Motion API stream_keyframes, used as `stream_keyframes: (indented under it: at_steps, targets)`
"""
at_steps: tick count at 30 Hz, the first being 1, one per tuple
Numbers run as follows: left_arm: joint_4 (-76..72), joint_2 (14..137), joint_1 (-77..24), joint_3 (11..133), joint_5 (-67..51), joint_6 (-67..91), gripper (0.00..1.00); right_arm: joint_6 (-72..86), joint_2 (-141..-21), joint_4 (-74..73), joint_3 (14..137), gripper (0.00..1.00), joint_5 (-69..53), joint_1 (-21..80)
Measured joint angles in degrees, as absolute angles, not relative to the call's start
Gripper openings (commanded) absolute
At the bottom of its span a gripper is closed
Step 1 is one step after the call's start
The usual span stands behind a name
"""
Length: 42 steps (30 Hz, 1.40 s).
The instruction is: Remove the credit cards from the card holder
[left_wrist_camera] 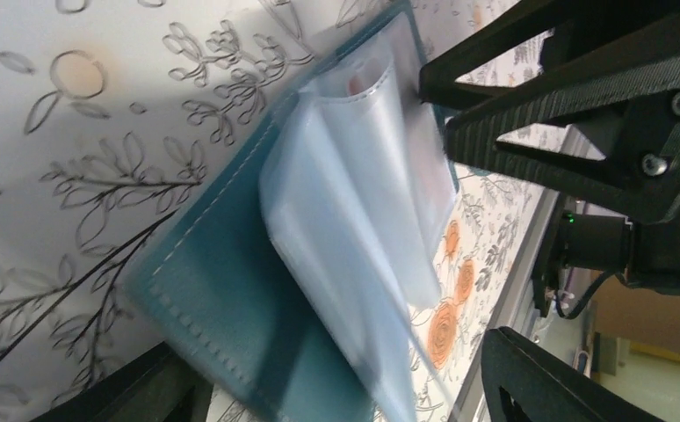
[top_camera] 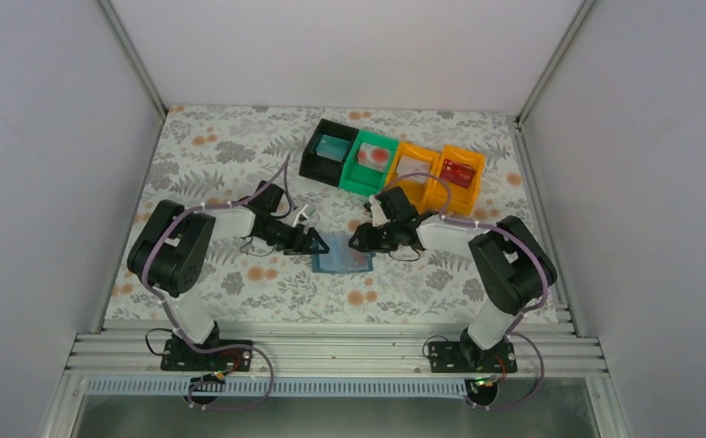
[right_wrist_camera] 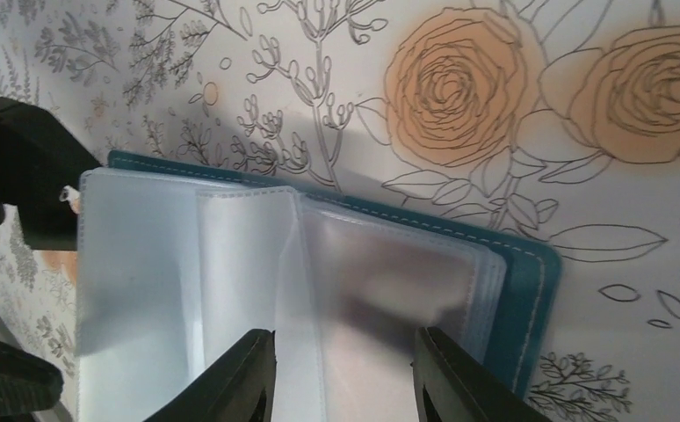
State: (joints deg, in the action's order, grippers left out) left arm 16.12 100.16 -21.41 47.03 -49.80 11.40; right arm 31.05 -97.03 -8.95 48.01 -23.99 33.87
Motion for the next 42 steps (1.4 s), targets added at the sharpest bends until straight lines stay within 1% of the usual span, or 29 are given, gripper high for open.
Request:
stream_keyframes:
  at_steps: [1,3,5,8,10,11,13,15,19,21,24,28,31,36,42]
  targets:
    - [15.75,100.99,-21.39,47.24,-51.00,11.44,0.74,31.05,-97.03,-8.73,47.97,0.42,-24.47,33.87]
    - [15.38,101.84,-21.96,47.94,-51.64,11.42,0.68,31.22,-97.03,-8.23,47.86,0.42,-25.78,33.87]
    - [15.00,102.67,-22.46,48.34,-51.86,11.60,0.57,31.59,-97.12,-7.29,47.64,0.42,-27.03,33.87]
    - [14.94,103.81,-22.96,48.58,-52.14,11.97,0.30,32.51,-97.45,-5.28,46.89,0.42,-28.84,33.87]
    - [15.14,104.88,-23.05,48.75,-52.14,11.81,0.06,32.99,-97.56,-4.56,46.50,0.43,-29.63,33.87]
    - [15.29,105.43,-23.05,48.82,-52.12,11.97,0.03,33.06,-97.54,-4.40,46.39,0.43,-29.87,33.85]
    - [15.68,106.15,-23.03,49.12,-52.31,11.35,0.02,32.93,-97.34,-4.49,46.37,0.44,-30.26,33.39]
    - [16.45,106.19,-23.05,49.78,-52.42,10.72,0.02,32.71,-95.72,-4.69,45.78,0.48,-30.94,32.64]
    - [19.66,103.28,-23.05,52.36,-50.65,6.28,0.02,29.74,-86.35,-6.66,44.14,0.58,-32.64,28.21]
    - [21.67,99.74,-23.05,53.84,-48.71,2.81,0.02,27.44,-82.08,-7.11,44.23,0.62,-34.30,25.96]
    - [25.23,91.24,-23.03,57.56,-45.50,-3.77,0.02,23.51,-76.25,-8.08,44.53,0.66,-37.45,22.26]
    - [31.09,82.41,-23.05,67.31,-43.70,-12.58,0.02,17.80,-69.76,-9.43,45.89,0.69,-41.47,18.65]
    - [36.95,77.34,-23.05,75.26,-42.78,-18.90,0.02,13.23,-67.99,-10.68,50.19,0.69,-45.50,18.22]
    - [44.47,71.48,-23.05,83.53,-40.64,-23.62,0.02,7.25,-66.67,-11.75,59.53,0.69,-52.86,18.24]
    - [48.80,67.96,-23.05,86.00,-38.68,-24.53,0.02,4.89,-65.08,-10.98,63.70,0.59,-56.49,21.15]
